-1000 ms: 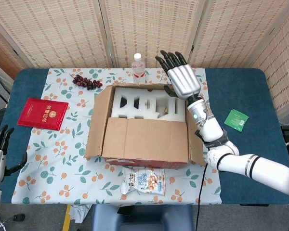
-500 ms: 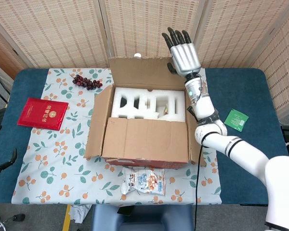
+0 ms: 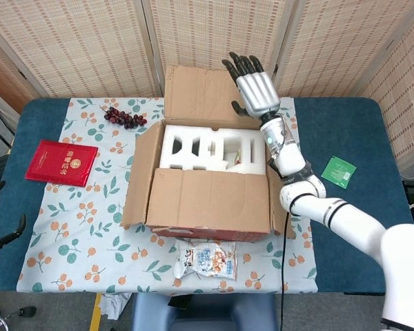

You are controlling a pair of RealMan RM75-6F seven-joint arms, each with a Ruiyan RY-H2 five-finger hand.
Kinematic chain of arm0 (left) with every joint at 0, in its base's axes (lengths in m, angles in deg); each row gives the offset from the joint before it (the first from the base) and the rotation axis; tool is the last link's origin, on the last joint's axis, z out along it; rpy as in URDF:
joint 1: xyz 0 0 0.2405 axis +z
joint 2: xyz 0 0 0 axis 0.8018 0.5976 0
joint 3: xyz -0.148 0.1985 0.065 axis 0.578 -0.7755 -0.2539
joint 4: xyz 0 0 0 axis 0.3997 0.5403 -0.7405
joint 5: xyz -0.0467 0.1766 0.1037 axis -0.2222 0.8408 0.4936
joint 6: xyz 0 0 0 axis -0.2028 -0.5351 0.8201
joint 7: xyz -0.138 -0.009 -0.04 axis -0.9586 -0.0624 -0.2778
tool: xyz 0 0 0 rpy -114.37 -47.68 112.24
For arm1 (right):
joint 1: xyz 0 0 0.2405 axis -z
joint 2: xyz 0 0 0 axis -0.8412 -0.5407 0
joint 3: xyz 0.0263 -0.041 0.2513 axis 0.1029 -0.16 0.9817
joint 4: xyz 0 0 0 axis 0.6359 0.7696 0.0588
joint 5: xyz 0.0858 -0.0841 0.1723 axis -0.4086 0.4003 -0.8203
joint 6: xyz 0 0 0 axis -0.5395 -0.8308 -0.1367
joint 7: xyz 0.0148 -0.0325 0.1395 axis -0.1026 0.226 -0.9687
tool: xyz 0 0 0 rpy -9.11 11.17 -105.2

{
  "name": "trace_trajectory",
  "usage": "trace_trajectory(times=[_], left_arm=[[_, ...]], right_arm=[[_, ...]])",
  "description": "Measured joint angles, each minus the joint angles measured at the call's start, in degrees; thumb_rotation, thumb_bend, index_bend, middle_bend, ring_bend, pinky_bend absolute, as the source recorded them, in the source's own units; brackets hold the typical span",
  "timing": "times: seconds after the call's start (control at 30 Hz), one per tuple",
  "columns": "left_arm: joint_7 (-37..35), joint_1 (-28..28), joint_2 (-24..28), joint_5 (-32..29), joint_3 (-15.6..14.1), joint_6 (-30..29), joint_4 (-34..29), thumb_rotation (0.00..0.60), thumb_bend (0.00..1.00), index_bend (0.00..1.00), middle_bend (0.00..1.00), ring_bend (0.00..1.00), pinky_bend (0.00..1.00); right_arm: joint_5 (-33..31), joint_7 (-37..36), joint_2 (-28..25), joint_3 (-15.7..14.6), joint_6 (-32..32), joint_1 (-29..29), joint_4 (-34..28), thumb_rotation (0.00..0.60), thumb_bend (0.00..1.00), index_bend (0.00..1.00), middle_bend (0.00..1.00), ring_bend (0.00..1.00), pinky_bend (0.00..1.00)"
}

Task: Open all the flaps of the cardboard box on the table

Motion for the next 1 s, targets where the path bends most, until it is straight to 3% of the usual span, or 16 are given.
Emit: trace_trajectory(times=[0.27, 0.4, 0.53, 0.67, 1.0], left_arm=[[3.04, -0.18, -0.42, 0.68, -0.46, -0.36, -0.79, 0.416, 0.46, 0.00, 0.00, 0.00, 0.00], [4.05, -0.05, -0.70, 1.09, -0.58, -1.03, -1.18, 0.415, 0.46, 0.00, 0.00, 0.00, 0.00], [5.15, -0.16, -0.99, 1.31, -0.82, -0.86, -1.21, 0.416, 0.46, 0.00, 0.00, 0.00, 0.00], [5.70, -0.45, -1.33, 1.42, -0.99, -0.40, -1.17, 0.415, 0.46, 0.00, 0.00, 0.00, 0.00], [5.77, -0.82, -1.55, 1.21, -1.09, 0.48, -0.72, 0.416, 0.46, 0.00, 0.00, 0.00, 0.00]], right_arm=[[2.57, 0.77, -13.80, -2.72, -7.12, 9.94, -28.55, 0.600, 0.42, 0.00, 0.00, 0.00, 0.00], [4.92, 0.35, -19.89, -4.91, -11.22, 16.02, -36.50, 0.600, 0.42, 0.00, 0.00, 0.00, 0.00], [6.67, -3.43, -21.42, -6.26, -11.72, 18.65, -38.52, 0.600, 0.42, 0.00, 0.00, 0.00, 0.00], [9.06, -11.74, -21.87, -7.06, -9.67, 20.28, -38.90, 0.600, 0.42, 0.00, 0.00, 0.00, 0.00], [16.41, -40.73, -20.37, -7.05, -1.93, 21.93, -35.17, 0.600, 0.42, 0.00, 0.00, 0.00, 0.27]])
